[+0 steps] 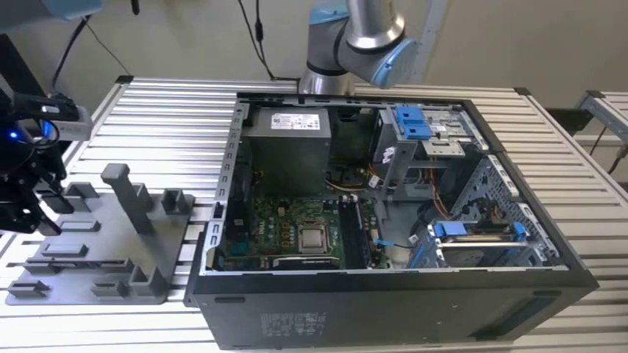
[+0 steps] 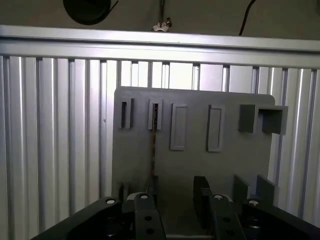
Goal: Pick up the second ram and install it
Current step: 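Pick up the second ram and move it above second insertion slot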
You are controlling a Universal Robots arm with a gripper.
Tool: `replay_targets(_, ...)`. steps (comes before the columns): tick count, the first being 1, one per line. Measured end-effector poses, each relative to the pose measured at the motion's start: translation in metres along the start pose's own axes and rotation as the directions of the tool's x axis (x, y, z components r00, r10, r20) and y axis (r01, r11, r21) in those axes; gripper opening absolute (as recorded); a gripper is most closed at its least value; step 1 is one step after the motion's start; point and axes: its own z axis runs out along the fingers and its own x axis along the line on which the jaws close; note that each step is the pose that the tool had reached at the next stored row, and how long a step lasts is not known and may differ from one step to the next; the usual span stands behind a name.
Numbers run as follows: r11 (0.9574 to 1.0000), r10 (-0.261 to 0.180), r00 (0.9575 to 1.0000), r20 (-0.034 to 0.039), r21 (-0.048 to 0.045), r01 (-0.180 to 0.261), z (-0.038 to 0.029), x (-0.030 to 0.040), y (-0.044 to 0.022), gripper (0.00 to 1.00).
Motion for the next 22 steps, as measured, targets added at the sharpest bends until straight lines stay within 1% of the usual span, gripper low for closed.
replay_targets(4,1.0000,0.000,1.0000,0.0000,0.0000,0.000,0.0058,0.0003,0.0001,0.42)
replay_targets(8,1.0000,0.000,1.0000,0.0000,0.0001,0.000,0.0100,0.0004,0.0001,0.42)
replay_targets(11,1.0000,0.000,1.0000,0.0000,0.0007,0.000,0.0147,0.0006,0.0003,0.42)
replay_targets(15,1.0000,0.000,1.0000,0.0000,0.0007,0.000,0.0187,0.0008,0.0004,0.42)
replay_targets(17,1.0000,0.000,1.0000,0.0000,0.0013,0.000,0.0223,0.0009,0.0009,0.42)
replay_targets(22,1.0000,0.000,1.0000,0.0000,0.0015,0.000,0.0281,0.0012,0.0016,0.42)
